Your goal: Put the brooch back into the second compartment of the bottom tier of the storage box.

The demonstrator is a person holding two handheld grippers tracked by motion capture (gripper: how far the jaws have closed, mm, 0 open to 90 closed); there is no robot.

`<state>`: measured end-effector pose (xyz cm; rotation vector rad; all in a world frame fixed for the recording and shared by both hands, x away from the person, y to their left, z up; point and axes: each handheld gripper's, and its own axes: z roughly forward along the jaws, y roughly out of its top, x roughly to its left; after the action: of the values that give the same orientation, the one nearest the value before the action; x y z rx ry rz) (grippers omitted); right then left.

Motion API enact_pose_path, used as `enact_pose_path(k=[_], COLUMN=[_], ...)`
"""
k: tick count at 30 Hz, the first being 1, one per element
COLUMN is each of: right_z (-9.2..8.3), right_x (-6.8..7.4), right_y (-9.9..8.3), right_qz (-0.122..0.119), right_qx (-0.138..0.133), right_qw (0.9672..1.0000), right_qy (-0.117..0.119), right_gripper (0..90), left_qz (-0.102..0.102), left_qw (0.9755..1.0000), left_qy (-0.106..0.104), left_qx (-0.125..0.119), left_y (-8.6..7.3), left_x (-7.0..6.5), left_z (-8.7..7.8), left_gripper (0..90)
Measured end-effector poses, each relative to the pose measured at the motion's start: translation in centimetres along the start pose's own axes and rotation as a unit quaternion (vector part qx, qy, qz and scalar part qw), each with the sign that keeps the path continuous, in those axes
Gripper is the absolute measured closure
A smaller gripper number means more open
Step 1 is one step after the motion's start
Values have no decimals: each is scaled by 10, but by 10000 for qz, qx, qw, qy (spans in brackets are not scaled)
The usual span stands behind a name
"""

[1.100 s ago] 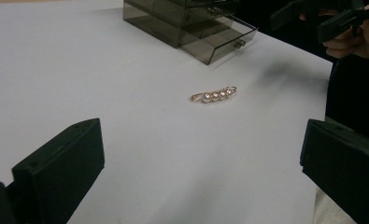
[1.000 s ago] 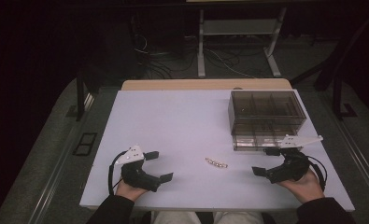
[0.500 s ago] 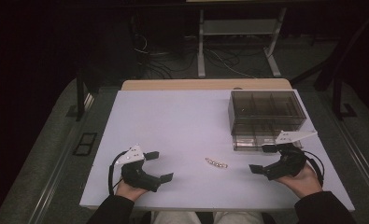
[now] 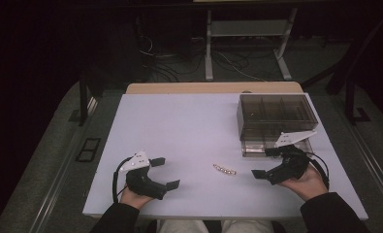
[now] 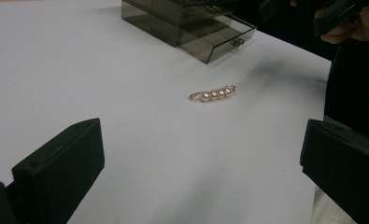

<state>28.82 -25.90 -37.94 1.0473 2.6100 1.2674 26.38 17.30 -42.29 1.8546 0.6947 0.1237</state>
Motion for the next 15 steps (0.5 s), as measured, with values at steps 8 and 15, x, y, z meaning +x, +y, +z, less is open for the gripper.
enact_pose_path(k=[8, 15], right_z=[7, 15], right_x=[1, 1], right_y=[10, 15], right_qz=[-74, -88], right_qx=[98, 184], right_qw=[9999, 9998], right_qy=[56, 84], right_gripper=[7, 7], left_qz=[4, 2], left_qw=[10000, 10000], left_qy=[-4, -11], left_qx=[-3, -1], left_y=[0, 0], left_x=[0, 0], left_z=[0, 0], left_gripper=[0, 0])
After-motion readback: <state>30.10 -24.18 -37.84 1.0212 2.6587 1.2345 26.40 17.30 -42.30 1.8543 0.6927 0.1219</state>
